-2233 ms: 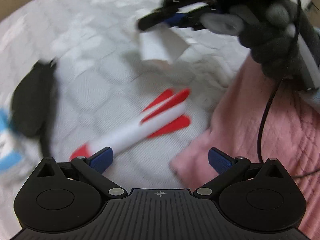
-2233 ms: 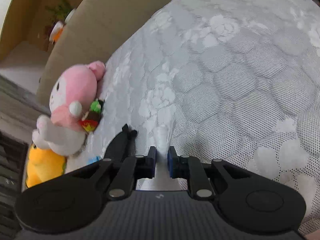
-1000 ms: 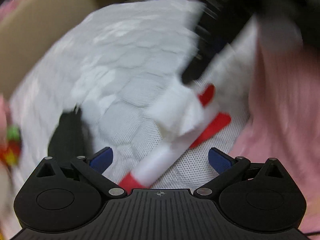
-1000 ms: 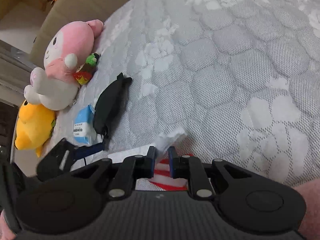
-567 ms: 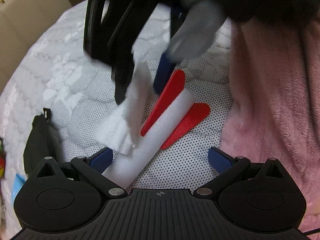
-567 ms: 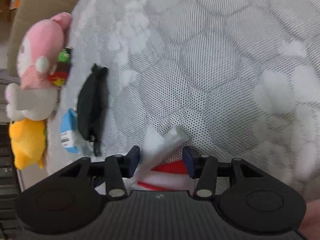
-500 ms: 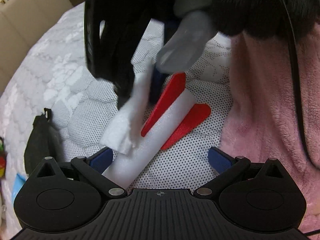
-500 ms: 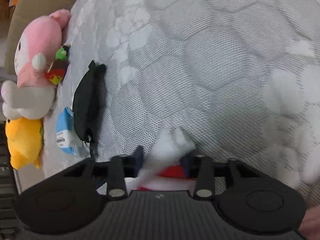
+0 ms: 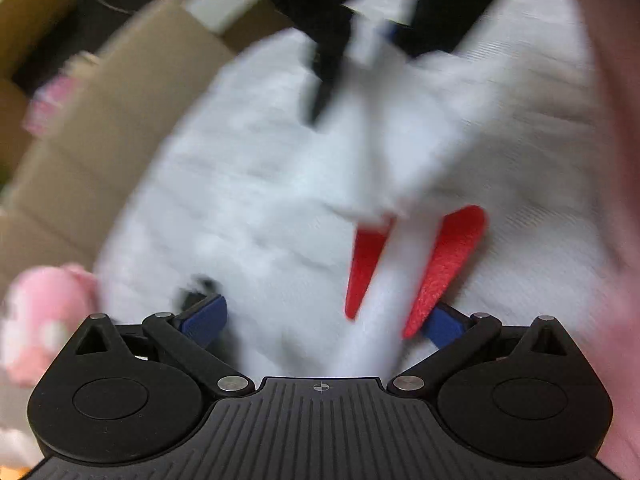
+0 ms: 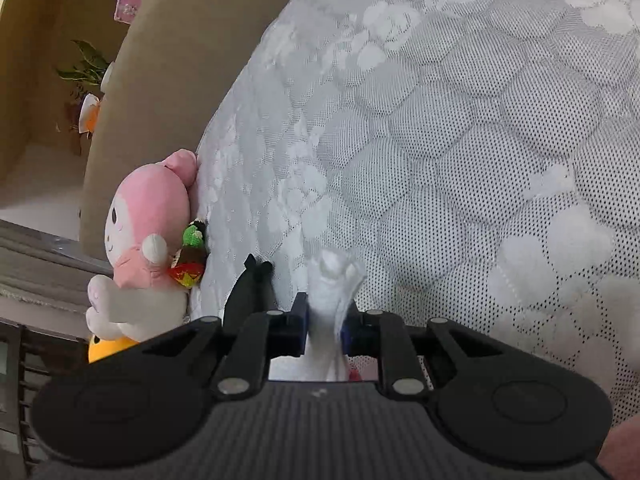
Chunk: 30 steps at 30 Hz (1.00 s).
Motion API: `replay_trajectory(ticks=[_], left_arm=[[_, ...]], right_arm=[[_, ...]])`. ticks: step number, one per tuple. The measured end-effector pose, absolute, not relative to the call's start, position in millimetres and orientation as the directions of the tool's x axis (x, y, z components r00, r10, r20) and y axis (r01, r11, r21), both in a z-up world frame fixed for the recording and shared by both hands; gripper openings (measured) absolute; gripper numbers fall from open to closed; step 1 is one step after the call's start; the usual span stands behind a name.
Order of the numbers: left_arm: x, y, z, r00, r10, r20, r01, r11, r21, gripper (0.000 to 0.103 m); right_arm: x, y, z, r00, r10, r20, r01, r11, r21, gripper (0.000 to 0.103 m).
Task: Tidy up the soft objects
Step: 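Rub the tissue over the rocket's red fins with the right gripper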
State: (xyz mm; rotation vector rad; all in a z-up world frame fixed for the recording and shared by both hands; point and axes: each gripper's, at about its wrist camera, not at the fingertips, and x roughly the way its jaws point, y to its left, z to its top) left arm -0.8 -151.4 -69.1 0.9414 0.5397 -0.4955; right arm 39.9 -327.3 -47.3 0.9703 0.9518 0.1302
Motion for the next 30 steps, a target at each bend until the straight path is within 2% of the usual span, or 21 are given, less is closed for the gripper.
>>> replay_trajectory(ticks=[2, 3, 8, 10, 13, 17, 20, 22, 27, 30], left_arm=[[14.3, -158.2, -66.9, 0.813, -0.124, -0.568, 0.535, 0.543, 0.647, 0.103], [21.5, -159.9, -65.1, 0.811, -0.116, -0.574, 0.530, 0.563, 0.634, 0.103], [30.0, -141.9, -59.5, 0.506, -0.178, -0.844, 0.730, 0.610, 0.308, 0.103], [20.9, -123.8, -42.9, 0.399, -0.245, -0.884, 0.744, 0.649, 0.156, 0.103], [9.7, -94.8, -18.1, 0.354, -0.337, -0.872, 0.711, 0.703, 0.016, 0.103], [24.3, -67.6, -9.2, 0.425, -0.363, -0.829, 0.583, 0.811, -0.056, 0.103], [40.3, -60.6, -29.3, 0.391, -0.268, -0.880, 0.480, 0.876, -0.054, 0.103], [43.8, -63.4, -37.5, 0.367, -0.223, -0.903, 0.481, 0.877, -0.021, 0.103], [44.3, -64.8, -38.6, 0.303, -0.266, -0.915, 0.526, 0.848, -0.072, 0.103], [45.7, -64.7, -41.2, 0.308, -0.246, -0.919, 0.526, 0.849, -0.051, 0.103]], right_arm=[[42.7, -324.4, -47.3, 0.596, 0.470, -0.651, 0.301, 0.621, 0.724, 0.019], [44.0, -322.8, -48.0, 0.592, 0.464, -0.659, 0.302, 0.630, 0.715, 0.019], [41.2, -327.4, -45.8, 0.598, 0.463, -0.654, 0.288, 0.638, 0.714, 0.019], [43.1, -324.8, -42.7, 0.596, 0.473, -0.649, 0.263, 0.649, 0.714, 0.019], [46.1, -310.2, -30.4, 0.598, 0.481, -0.641, 0.195, 0.688, 0.699, 0.019], [52.9, -278.1, -8.6, 0.597, 0.520, -0.611, 0.058, 0.732, 0.679, 0.019], [66.6, -243.7, -4.7, 0.553, 0.546, -0.629, -0.016, 0.761, 0.648, 0.019], [77.0, -218.7, -9.2, 0.508, 0.553, -0.660, -0.041, 0.781, 0.623, 0.019], [92.3, -159.3, -22.3, 0.389, 0.561, -0.730, -0.152, 0.821, 0.550, 0.019], [87.2, -144.2, -27.8, 0.370, 0.486, -0.792, -0.214, 0.874, 0.436, 0.020]])
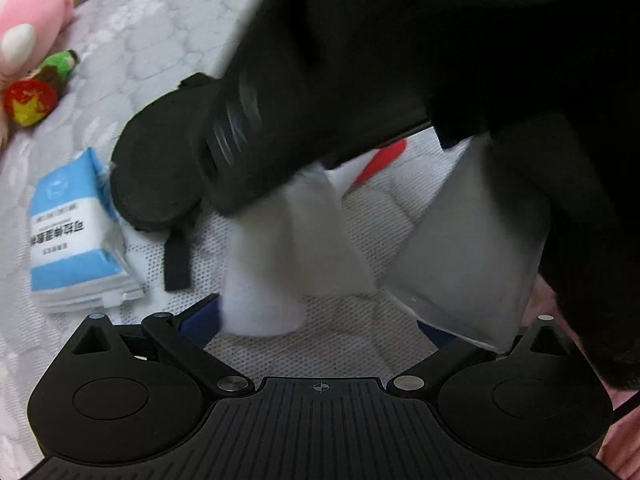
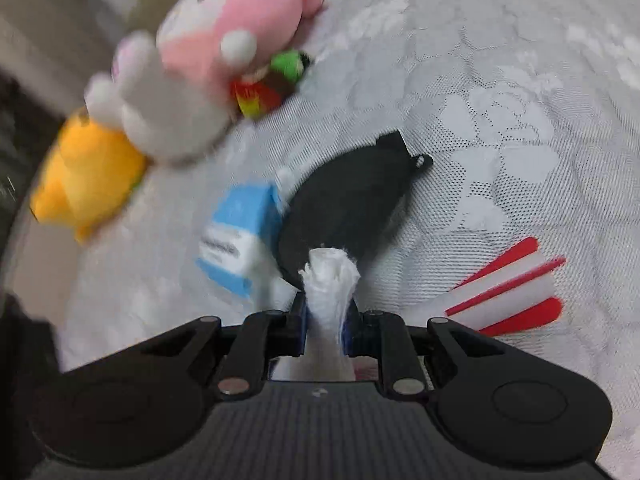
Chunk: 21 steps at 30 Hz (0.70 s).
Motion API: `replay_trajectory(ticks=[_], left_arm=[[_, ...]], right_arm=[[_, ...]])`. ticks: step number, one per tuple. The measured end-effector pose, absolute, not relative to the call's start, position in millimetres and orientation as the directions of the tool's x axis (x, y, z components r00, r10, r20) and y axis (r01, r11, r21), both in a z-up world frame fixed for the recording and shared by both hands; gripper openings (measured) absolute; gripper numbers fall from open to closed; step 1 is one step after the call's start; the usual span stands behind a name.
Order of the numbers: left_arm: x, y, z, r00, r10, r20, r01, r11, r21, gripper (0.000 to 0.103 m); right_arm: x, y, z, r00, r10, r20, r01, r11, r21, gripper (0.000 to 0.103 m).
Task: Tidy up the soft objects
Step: 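Rub the tissue over the rocket's red fins with the right gripper, then wipe the tissue along the white rocket body with the right gripper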
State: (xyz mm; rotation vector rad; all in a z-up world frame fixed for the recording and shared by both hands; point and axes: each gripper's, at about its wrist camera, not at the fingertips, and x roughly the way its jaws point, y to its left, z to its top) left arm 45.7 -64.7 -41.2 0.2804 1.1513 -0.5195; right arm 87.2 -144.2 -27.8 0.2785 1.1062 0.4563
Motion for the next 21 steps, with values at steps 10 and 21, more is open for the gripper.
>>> replay_trajectory(ticks=[10, 21], left_arm=[[52.5, -63.7, -39.4, 0.322, -0.260, -0.910, 0.548, 0.835, -0.045, 0.103], [43.9, -47.4, -45.0, 0.281, -0.266, -0.922, 0.439, 0.890, -0.124, 0.103]], right_arm=[[63.8, -214.2, -24.7, 0.383, 0.342, -0.858, -0.126, 0.939, 0.319, 0.016], [65.5, -253.8, -9.9, 0.512, 0.480, -0.712, -0.019, 0.835, 0.550, 0.020]])
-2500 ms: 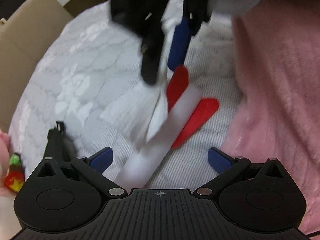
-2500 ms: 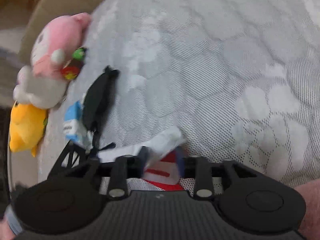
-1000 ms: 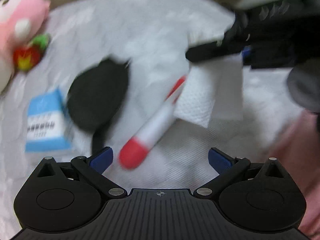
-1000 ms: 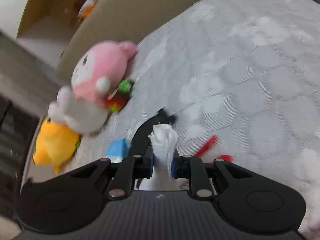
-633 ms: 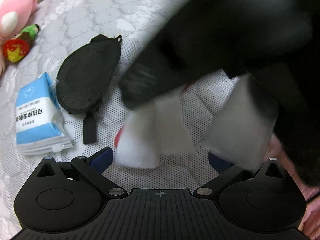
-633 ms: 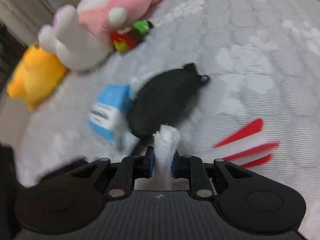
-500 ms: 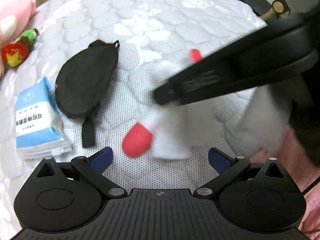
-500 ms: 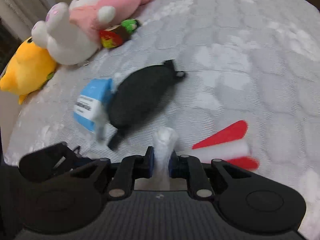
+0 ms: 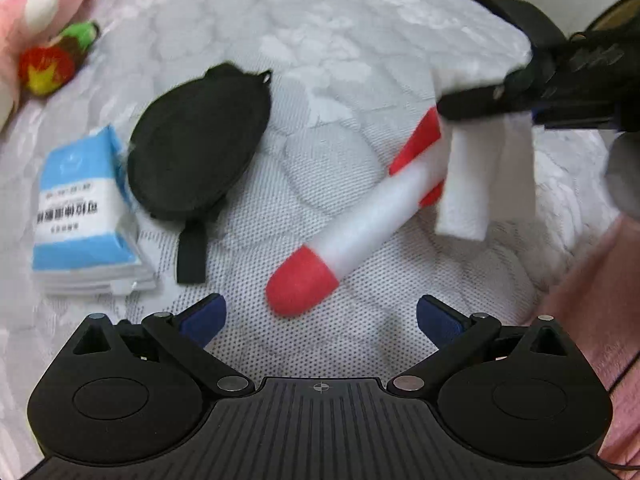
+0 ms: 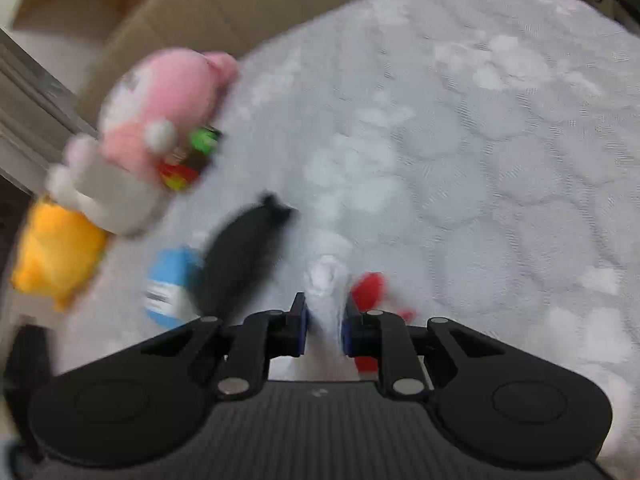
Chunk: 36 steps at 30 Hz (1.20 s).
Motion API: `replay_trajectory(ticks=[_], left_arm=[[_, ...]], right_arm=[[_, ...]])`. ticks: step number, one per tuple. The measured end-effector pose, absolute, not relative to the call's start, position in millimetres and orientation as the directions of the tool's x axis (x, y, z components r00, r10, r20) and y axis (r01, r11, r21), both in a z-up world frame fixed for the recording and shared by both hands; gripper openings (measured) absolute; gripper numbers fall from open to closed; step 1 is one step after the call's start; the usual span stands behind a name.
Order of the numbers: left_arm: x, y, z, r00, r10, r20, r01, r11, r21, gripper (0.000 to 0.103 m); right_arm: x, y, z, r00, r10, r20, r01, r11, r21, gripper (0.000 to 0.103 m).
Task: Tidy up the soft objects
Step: 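Wipe the tissue along the white rocket body with the right gripper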
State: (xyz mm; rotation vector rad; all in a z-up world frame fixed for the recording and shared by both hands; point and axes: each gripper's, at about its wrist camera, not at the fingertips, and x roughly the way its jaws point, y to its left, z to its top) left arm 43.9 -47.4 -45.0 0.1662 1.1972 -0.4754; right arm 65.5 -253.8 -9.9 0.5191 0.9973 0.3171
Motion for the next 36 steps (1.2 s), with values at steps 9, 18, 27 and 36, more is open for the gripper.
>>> replay_trajectory(ticks=[9, 18, 27, 36], left_arm=[[30.6, -56.8, -43.6, 0.240, -0.271, -0.932, 0.473, 0.871, -0.132, 0.103], [19.5, -65.7, -45.0, 0.217, -0.272, -0.937, 0.520, 0.845, -0.125, 0.103], [3.3, -69.5, -41.2, 0.229, -0.276, -0.933, 0.555, 0.825, -0.108, 0.103], [8.8, -70.9, -47.5, 0.229, -0.265, -0.937, 0.535, 0.838, -0.106, 0.103]], right_arm=[[88.8, -171.2, -28.0, 0.367, 0.559, -0.744, -0.213, 0.829, 0.518, 0.020], [58.6, -157.5, -40.8, 0.310, 0.441, -0.842, -0.352, 0.876, 0.330, 0.043], [42.0, -171.8, -23.0, 0.358, 0.317, -0.878, -0.389, 0.906, 0.169, 0.015], [65.1, -253.4, -26.2, 0.406, 0.372, -0.835, -0.071, 0.924, 0.376, 0.017]])
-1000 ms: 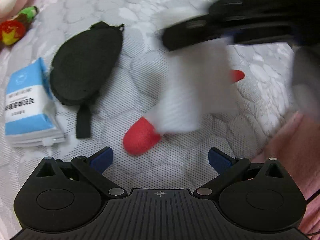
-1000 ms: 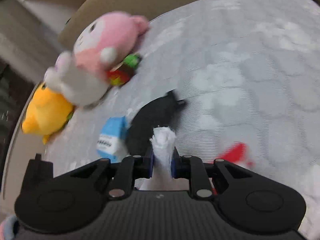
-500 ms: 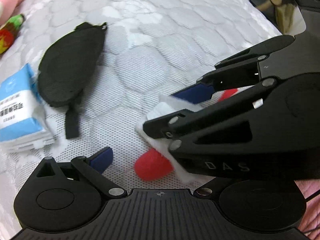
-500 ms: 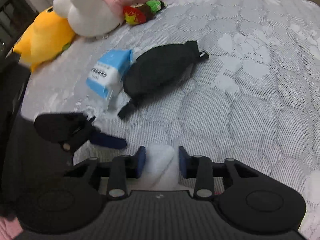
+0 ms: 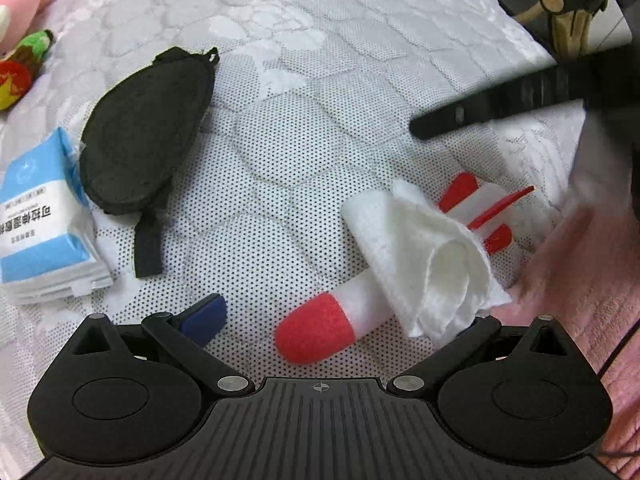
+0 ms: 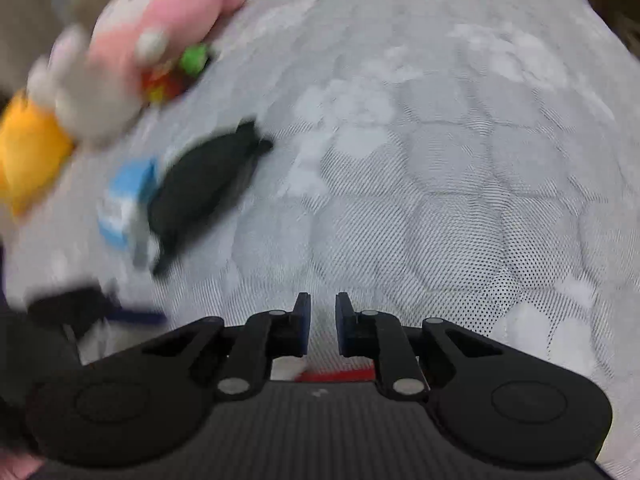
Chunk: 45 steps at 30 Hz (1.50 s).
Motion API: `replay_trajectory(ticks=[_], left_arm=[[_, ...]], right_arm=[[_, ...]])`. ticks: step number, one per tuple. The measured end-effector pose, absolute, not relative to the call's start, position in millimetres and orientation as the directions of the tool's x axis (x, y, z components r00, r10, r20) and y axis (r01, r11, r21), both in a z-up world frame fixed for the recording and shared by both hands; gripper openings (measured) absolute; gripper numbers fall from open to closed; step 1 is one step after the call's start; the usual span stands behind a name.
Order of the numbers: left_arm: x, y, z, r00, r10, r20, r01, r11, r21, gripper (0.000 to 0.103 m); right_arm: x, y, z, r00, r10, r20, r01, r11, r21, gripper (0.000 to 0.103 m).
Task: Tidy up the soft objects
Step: 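Wipe the tissue along the white rocket body with the right gripper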
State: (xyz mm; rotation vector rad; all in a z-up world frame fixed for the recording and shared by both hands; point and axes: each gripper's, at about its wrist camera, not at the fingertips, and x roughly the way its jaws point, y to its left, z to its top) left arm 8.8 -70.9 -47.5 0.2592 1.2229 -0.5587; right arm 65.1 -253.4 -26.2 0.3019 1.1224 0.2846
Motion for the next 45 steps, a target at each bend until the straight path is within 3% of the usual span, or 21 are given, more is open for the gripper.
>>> replay_trajectory(ticks=[3, 5, 9, 12, 16, 20, 26, 33, 36, 39, 41, 45], left_arm=[[13.0, -67.0, -43.1, 0.228, -0.288, -0.930, 0.521, 0.843, -0.134, 0.103], [14.8, -59.5, -32.2, 0.230, -0.340, -0.912, 0.502, 0.844, -0.188, 0.103], [16.0, -37.2, -7.6, 0.292, -0.434, -0.852, 0.429, 0.856, -0.289, 0.103], [8.2, -28.8, 3.3, 0.287, -0.411, -0.865, 0.370, 0.881, -0.296, 0.103], [-13.9, -33.5, 4.8, 0.223, -0.381, -0.897, 0.363, 0.887, -0.286, 0.103], [-44.9, -23.6, 1.8, 0.215, -0.395, -0.893, 0.381, 0.876, -0.295, 0.103], [-56.6, -24.7, 2.5, 0.298, -0.378, -0.877, 0.413, 0.879, -0.238, 0.103], [-48.0, -16.8, -0.2, 0.232, -0.466, -0.854, 0.401, 0.846, -0.352, 0.103], [-48.9, -19.1, 0.1, 0.235, -0.463, -0.854, 0.409, 0.845, -0.345, 0.103], [-50.1, -19.2, -0.4, 0.226, -0.467, -0.855, 0.414, 0.840, -0.350, 0.103], [-51.0, -17.7, -0.2, 0.221, -0.476, -0.851, 0.412, 0.837, -0.361, 0.103], [-48.1, -14.7, -1.7, 0.219, -0.491, -0.843, 0.392, 0.835, -0.385, 0.103]], right_arm=[[64.8, -273.2, -24.5, 0.425, 0.455, -0.783, 0.001, 0.864, 0.503, 0.026], [60.5, -279.5, -18.5, 0.419, 0.480, -0.771, 0.014, 0.845, 0.534, 0.047], [43.3, -273.5, -2.5, 0.415, 0.445, -0.793, -0.053, 0.882, 0.467, 0.047], [37.7, -255.2, -2.9, 0.398, 0.413, -0.819, -0.094, 0.906, 0.412, 0.047], [39.0, -226.9, -13.9, 0.329, 0.461, -0.824, -0.135, 0.887, 0.442, 0.053], [31.0, -180.2, -25.8, 0.326, 0.392, -0.861, -0.288, 0.908, 0.304, 0.063], [24.1, -138.1, -55.2, 0.189, 0.358, -0.915, -0.377, 0.886, 0.269, 0.060], [-0.1, -155.7, -32.8, 0.206, 0.312, -0.927, -0.420, 0.884, 0.204, 0.063], [1.2, -165.2, -33.3, 0.199, 0.304, -0.932, -0.398, 0.894, 0.206, 0.054], [-1.0, -158.9, -29.9, 0.214, 0.310, -0.927, -0.453, 0.872, 0.187, 0.037], [-1.3, -151.6, -17.1, 0.261, 0.310, -0.914, -0.493, 0.857, 0.150, 0.008], [17.3, -155.5, 11.8, 0.319, 0.394, -0.862, -0.433, 0.870, 0.237, 0.008]])
